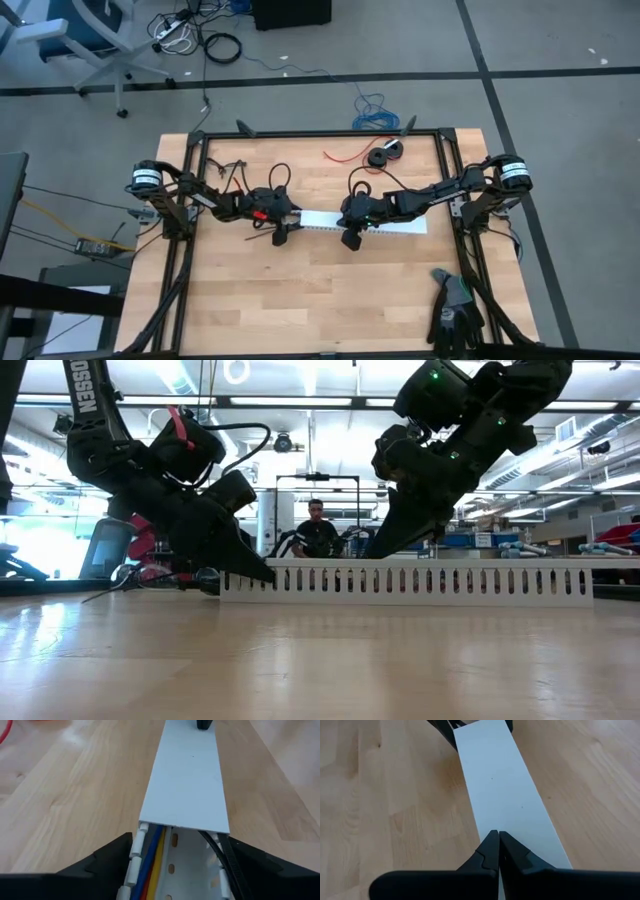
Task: Ziptie cables
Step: Close the white cable duct
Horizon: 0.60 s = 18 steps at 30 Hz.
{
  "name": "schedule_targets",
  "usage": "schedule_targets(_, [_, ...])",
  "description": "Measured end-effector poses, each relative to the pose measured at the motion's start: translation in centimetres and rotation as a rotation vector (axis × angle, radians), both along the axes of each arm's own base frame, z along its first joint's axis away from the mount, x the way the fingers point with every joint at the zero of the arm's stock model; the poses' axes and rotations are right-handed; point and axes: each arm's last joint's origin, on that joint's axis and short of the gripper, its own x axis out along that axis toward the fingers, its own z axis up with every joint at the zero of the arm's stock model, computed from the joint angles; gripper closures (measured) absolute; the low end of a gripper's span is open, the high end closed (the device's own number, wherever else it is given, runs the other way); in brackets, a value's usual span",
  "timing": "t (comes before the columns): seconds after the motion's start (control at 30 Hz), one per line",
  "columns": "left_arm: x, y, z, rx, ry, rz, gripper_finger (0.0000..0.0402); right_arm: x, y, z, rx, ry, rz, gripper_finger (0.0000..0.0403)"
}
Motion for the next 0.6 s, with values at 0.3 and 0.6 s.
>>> schedule_targets(0.3, [0.09, -0.12, 0.20, 0.019, -0.013, -0.063, 0.0100, 0.03, 0.04, 0.02, 0.004, -0.003, 0.007, 0.0403])
schedule_targets(0.6, [-0.34, -0.32, 0.03, -0.005, 0.047, -0.109, 0.0113, 0.03, 0.08, 0.02, 0.008, -0.003, 0.012, 0.0403])
